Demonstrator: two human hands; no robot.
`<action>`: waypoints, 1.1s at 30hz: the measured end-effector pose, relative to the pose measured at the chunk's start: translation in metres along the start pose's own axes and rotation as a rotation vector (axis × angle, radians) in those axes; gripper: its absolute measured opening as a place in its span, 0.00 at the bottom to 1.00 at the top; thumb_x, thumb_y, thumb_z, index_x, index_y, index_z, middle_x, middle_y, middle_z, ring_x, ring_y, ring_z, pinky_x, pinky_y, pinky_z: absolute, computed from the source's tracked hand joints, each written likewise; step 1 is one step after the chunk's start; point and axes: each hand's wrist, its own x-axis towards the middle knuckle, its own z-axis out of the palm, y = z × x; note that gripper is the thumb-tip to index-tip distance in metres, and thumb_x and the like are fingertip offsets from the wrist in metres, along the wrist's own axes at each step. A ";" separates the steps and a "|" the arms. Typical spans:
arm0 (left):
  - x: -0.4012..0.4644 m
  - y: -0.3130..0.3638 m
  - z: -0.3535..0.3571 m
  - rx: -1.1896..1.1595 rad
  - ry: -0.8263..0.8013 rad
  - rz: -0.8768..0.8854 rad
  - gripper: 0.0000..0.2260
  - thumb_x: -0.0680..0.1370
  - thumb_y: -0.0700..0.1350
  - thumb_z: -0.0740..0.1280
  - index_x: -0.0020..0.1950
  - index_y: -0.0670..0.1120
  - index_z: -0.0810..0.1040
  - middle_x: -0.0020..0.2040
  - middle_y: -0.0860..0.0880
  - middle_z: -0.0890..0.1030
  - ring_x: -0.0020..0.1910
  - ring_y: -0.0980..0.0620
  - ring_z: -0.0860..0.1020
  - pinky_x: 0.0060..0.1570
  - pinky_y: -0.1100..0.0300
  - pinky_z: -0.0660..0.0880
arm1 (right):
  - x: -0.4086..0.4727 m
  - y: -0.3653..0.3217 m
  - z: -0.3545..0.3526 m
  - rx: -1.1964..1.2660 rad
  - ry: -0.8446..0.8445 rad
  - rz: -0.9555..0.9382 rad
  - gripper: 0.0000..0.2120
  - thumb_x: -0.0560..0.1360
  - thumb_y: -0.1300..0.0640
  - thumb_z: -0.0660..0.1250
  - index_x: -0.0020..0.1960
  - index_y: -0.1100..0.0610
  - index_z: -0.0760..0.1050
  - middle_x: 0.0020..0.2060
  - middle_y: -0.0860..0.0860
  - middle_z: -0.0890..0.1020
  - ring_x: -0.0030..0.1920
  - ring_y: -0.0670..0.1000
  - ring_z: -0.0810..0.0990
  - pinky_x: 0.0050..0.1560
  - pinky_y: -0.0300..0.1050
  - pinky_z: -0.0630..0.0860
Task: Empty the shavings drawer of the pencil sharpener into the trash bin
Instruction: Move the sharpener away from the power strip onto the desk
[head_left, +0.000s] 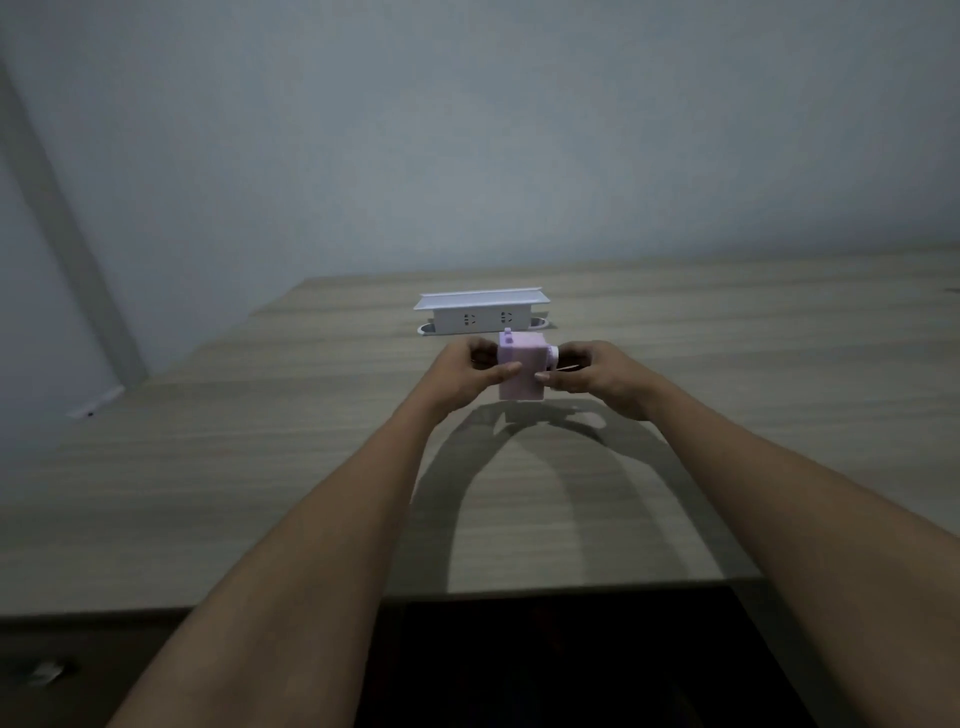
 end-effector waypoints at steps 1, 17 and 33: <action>-0.006 0.000 0.002 -0.001 0.001 -0.008 0.20 0.75 0.43 0.76 0.63 0.36 0.80 0.58 0.39 0.85 0.59 0.42 0.83 0.59 0.53 0.80 | -0.005 0.002 0.002 0.005 0.001 0.008 0.20 0.74 0.65 0.75 0.65 0.66 0.78 0.59 0.63 0.84 0.54 0.54 0.82 0.50 0.38 0.79; -0.046 -0.020 0.024 -0.148 -0.009 -0.089 0.28 0.70 0.40 0.80 0.68 0.40 0.76 0.60 0.41 0.83 0.60 0.43 0.83 0.59 0.47 0.81 | -0.030 0.035 0.009 0.041 -0.038 -0.030 0.25 0.73 0.64 0.76 0.69 0.61 0.77 0.61 0.59 0.84 0.59 0.55 0.83 0.56 0.46 0.82; -0.045 -0.041 0.001 -0.183 -0.009 -0.131 0.31 0.69 0.32 0.79 0.70 0.36 0.72 0.62 0.38 0.81 0.55 0.47 0.82 0.50 0.63 0.82 | -0.026 0.033 0.007 -0.153 -0.081 0.002 0.29 0.71 0.53 0.79 0.69 0.56 0.76 0.61 0.52 0.84 0.63 0.53 0.81 0.70 0.56 0.73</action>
